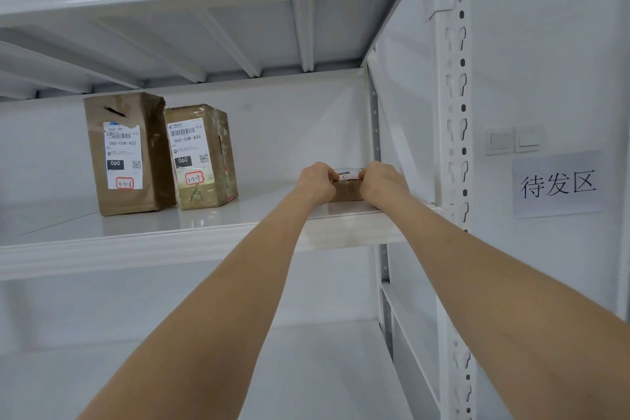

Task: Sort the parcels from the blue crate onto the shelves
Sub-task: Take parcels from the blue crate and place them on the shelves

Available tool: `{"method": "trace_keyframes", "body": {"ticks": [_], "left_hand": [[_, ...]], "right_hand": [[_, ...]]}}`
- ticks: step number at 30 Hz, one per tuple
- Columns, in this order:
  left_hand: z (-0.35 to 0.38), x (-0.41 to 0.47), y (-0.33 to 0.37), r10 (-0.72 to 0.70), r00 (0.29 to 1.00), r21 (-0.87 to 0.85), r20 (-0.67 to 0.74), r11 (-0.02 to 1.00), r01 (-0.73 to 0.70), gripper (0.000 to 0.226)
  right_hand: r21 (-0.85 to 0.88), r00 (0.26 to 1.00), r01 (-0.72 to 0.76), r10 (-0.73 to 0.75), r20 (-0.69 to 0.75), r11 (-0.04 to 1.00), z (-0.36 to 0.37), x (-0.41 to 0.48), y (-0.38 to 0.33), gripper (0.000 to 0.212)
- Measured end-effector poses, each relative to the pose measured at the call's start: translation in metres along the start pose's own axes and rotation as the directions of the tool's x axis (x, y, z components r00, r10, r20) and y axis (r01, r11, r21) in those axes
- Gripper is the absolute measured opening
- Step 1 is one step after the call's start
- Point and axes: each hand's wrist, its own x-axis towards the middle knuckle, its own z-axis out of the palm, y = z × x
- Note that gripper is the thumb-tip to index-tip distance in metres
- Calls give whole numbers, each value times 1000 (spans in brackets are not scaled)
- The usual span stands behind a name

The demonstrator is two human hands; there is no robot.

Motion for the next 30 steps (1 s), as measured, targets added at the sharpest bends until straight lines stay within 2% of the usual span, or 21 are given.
{"method": "trace_keyframes", "body": {"ticks": [6, 11, 16, 22, 27, 30], "left_hand": [[3, 6, -1, -10, 1000, 19, 19, 1000, 9, 43], [-2, -1, 4, 31, 995, 114, 96, 993, -42, 47], [-12, -16, 9, 74, 991, 200, 115, 975, -96, 46], [-20, -49, 0, 139, 989, 150, -55, 980, -130, 46], [-19, -105, -18, 279, 903, 83, -327, 960, -267, 42], [-10, -141, -42, 308, 883, 82, -354, 951, -299, 39]], "right_hand": [[-1, 999, 11, -11, 38, 1000, 3, 8, 0, 35], [-12, 995, 69, -68, 74, 998, 0, 2, -1, 36], [-31, 993, 114, -113, 35, 993, -6, -11, -1, 38], [-62, 985, 144, -149, -83, 988, -13, -46, -2, 48], [-40, 940, 217, -220, -260, 975, -5, -98, -6, 43], [-36, 908, 273, -270, -319, 961, 11, -135, -6, 40]]}}
